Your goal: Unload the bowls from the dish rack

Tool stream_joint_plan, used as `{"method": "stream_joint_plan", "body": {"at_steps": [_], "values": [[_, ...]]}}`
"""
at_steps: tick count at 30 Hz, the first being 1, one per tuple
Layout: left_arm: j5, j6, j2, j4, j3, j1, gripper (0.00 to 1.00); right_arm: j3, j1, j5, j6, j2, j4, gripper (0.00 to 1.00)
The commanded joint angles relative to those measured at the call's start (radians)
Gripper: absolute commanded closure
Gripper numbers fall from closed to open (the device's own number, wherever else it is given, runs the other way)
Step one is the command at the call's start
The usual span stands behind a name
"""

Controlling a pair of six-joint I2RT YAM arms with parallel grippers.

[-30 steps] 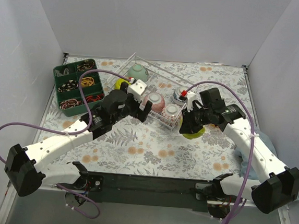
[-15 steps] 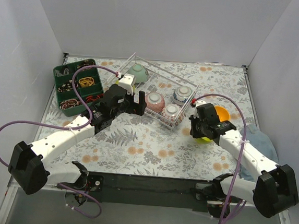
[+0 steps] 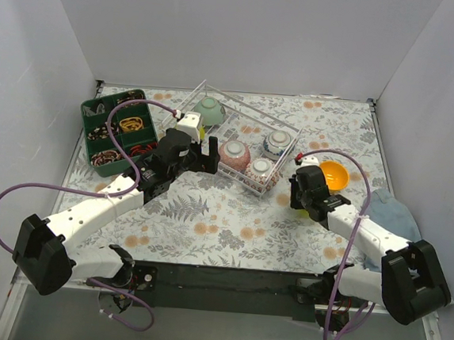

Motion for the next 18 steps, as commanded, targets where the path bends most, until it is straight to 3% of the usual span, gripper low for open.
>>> {"method": "stream_joint_plan", "body": {"at_steps": [1,6,18], "values": [[-0.027,-0.011,-0.026,0.009,0.005,0.005,0.02,-0.049,0.005,-0.017,0.056,0.01,0.13,0.74],[-0.039,-0.002,-0.025,0.007,0.013,0.005,0.02,-0.07,0.005,-0.052,0.077,-0.053,0.113,0.51],[-0.157,0.081,0.116,-0.043,0.148,0.008,0.02,0.027,0.006,-0.071,0.105,-0.265,-0.074,0.17]]}}
